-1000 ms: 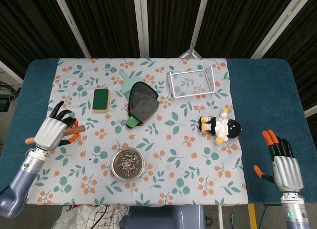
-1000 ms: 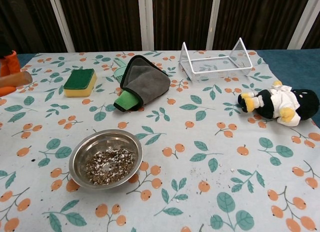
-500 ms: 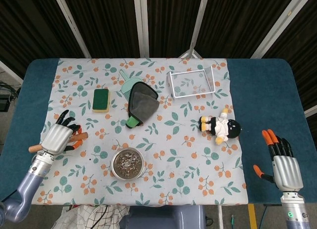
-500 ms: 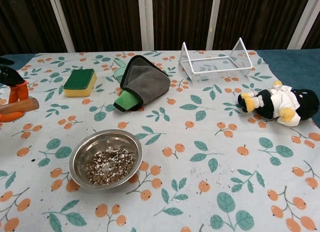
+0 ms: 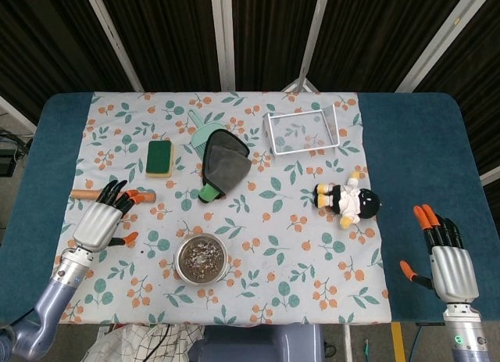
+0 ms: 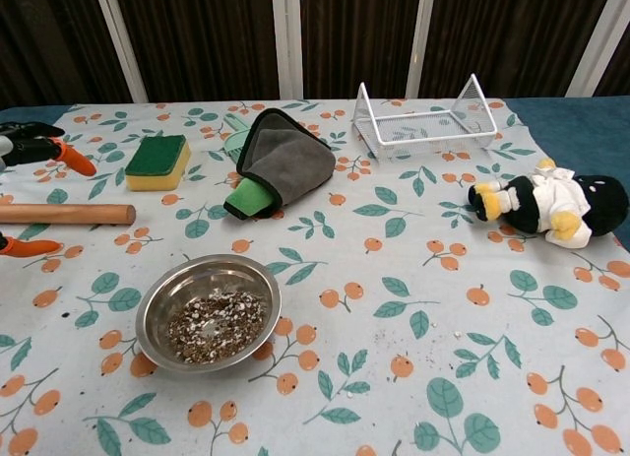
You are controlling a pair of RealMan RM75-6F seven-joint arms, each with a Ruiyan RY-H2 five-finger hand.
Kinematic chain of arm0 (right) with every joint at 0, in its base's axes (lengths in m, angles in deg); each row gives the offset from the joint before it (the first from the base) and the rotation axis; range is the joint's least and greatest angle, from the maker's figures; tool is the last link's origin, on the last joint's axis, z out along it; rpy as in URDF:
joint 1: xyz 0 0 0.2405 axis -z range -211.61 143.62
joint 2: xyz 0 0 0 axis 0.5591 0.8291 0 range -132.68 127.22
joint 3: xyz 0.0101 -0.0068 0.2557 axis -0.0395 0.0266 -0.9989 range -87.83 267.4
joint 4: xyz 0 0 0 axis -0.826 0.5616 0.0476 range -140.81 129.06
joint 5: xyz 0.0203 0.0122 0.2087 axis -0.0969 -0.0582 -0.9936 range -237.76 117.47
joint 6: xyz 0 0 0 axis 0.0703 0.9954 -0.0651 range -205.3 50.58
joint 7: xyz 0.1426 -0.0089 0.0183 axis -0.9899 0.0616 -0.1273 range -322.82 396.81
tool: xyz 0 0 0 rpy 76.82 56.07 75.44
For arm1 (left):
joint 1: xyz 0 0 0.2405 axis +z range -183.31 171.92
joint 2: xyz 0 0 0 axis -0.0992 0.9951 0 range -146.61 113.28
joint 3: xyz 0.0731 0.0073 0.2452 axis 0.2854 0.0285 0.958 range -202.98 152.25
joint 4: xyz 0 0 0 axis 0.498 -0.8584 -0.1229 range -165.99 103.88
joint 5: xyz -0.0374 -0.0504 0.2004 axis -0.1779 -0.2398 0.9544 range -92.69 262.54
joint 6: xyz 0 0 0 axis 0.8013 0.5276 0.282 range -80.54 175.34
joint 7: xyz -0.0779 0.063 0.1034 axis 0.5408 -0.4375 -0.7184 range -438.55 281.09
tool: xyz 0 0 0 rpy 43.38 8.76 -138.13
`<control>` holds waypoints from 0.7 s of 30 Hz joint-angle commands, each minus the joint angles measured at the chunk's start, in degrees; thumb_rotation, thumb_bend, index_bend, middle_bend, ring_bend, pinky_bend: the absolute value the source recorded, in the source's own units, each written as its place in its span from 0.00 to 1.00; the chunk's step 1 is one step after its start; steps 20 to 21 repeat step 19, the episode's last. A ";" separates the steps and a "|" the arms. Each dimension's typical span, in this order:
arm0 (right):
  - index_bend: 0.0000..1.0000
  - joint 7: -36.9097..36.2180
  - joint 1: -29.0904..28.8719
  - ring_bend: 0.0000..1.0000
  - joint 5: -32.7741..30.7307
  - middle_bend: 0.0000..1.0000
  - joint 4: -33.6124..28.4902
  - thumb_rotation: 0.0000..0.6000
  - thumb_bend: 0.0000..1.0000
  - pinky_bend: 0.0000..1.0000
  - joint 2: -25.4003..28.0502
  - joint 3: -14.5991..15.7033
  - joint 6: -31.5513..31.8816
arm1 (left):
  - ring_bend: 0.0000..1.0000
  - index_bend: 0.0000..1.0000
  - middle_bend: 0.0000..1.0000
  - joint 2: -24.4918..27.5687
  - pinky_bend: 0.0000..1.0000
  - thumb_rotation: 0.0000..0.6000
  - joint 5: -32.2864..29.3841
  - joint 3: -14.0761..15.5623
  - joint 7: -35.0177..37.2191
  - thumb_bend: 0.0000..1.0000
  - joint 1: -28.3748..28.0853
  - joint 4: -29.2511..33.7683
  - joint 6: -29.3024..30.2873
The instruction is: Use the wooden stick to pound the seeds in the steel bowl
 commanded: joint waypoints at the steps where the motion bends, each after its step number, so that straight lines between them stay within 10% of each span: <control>1: 0.00 -0.10 0.18 0.00 0.34 0.00 0.37 1.00 0.27 0.00 -0.08 0.27 0.19 | 0.00 0.20 0.12 3.20 0.00 1.00 -1.12 -0.76 -1.94 0.26 1.94 5.72 2.70; 11: 0.00 0.08 -0.53 0.00 1.54 0.00 0.87 1.00 0.27 0.00 0.20 0.07 0.06 | 0.00 0.07 0.00 13.86 0.00 1.00 -3.45 1.80 -8.43 0.23 11.12 21.24 11.58; 21: 0.00 0.94 -1.36 0.00 1.83 0.00 0.58 1.00 0.27 0.00 0.30 -0.52 -0.25 | 0.00 0.00 0.00 16.78 0.00 1.00 -0.97 4.96 -7.63 0.18 17.60 21.73 18.54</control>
